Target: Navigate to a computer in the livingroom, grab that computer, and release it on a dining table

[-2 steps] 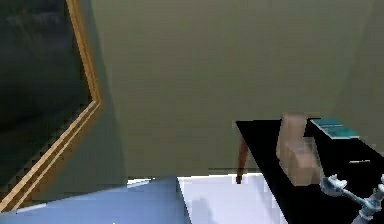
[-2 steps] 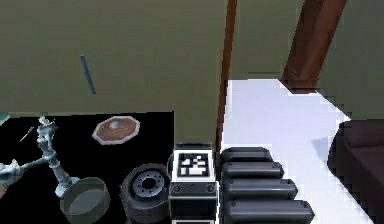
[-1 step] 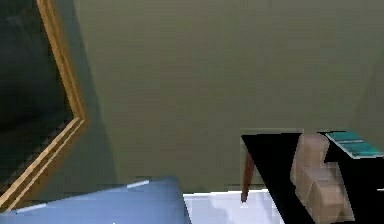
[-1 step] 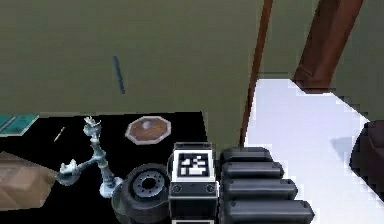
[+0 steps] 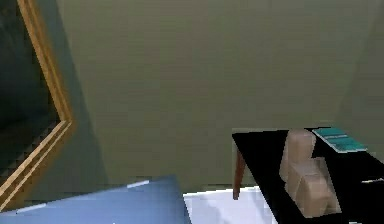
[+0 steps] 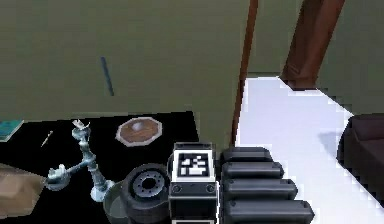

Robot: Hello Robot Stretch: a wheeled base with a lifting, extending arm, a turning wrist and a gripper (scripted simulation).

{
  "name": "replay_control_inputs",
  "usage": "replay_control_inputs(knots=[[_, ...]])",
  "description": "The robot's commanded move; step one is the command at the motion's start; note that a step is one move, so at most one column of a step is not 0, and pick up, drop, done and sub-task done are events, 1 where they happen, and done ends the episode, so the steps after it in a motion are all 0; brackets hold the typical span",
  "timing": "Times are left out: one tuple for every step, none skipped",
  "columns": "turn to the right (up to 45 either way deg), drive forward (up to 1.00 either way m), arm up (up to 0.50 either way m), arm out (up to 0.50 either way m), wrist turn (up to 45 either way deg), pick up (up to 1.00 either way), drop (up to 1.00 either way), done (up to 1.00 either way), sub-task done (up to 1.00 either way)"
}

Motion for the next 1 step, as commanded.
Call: replay_control_inputs(knots=[[0.0, 0.5, 0.0, 0.0, 0.0, 0.0, 0.0, 0.0, 0.0]])
